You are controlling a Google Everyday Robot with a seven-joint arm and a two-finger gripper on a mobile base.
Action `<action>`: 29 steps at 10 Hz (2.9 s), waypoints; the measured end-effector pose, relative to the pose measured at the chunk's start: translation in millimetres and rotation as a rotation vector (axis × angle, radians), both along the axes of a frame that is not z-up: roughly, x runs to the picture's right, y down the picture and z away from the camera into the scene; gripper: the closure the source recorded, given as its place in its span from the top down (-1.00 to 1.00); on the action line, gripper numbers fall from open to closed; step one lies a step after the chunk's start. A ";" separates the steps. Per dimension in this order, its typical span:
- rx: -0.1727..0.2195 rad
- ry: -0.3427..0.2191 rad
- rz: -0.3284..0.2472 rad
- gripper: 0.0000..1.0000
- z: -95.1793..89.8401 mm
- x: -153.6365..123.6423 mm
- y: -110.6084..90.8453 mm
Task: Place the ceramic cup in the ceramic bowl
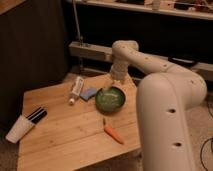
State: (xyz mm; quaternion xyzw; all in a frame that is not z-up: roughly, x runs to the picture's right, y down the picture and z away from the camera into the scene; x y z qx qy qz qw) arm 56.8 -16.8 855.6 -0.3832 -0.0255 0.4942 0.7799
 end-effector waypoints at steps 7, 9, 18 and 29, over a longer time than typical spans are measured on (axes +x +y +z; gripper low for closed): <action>-0.017 -0.287 -0.003 0.60 7.1 -98.1 21.9; -0.123 -0.378 -0.048 0.60 6.9 -151.8 29.3; -0.207 -0.702 -0.069 0.60 -58.8 -291.3 83.3; -0.124 -0.697 -0.130 0.60 -58.6 -392.8 147.2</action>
